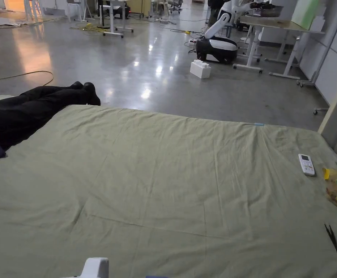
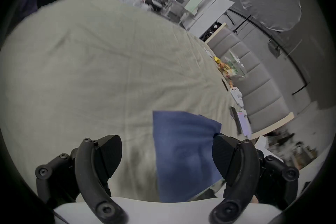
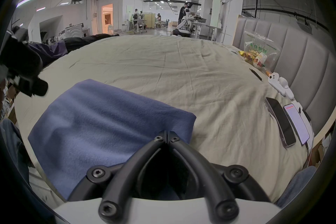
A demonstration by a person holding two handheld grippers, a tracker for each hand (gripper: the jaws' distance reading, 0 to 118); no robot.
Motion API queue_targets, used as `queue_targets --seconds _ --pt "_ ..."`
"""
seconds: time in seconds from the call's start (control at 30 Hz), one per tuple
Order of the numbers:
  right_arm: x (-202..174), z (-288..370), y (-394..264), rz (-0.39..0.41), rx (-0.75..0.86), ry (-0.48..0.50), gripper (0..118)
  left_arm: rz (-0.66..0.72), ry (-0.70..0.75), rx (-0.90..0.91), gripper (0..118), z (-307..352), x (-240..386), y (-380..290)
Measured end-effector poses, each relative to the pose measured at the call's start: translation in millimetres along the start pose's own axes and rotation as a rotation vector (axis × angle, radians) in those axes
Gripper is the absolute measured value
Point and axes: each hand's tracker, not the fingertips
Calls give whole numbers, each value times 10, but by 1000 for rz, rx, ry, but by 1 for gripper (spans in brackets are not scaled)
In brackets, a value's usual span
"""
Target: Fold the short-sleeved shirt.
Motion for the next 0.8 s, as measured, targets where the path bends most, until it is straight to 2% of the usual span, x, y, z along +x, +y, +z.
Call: queue_targets --seconds 0.2,0.33,0.37,0.47,0.5,0.57,0.6,0.7,0.8 --pt "40 -4 6 -22 -1 15 2 207 -226 -188 99 -500 -242 -84" --pt "64 -6 -2 -31 0 22 2 240 -331 -166 94 -688 -320 -185" --pt "73 -14 -5 -32 -1 25 2 277 -360 -157 87 -710 -349 -178" --pt "94 -18 -4 -31 -4 33 2 356 -377 -169 80 -787 -391 -188" --pt "100 -21 -4 -32 -5 35 2 339 -367 -173 73 -815 -399 -205" --pt "108 -23 -9 -32 -6 37 2 299 -358 -194 46 -848 -381 -249" --pt "111 -25 -11 -31 -7 39 2 301 -362 -196 40 -870 -397 -276" --pt "125 -42 -12 -21 -8 44 2 370 -408 -191 31 -901 -490 -335" --pt "107 -49 -11 -15 1 36 2 318 -393 -175 23 -837 -382 -350"
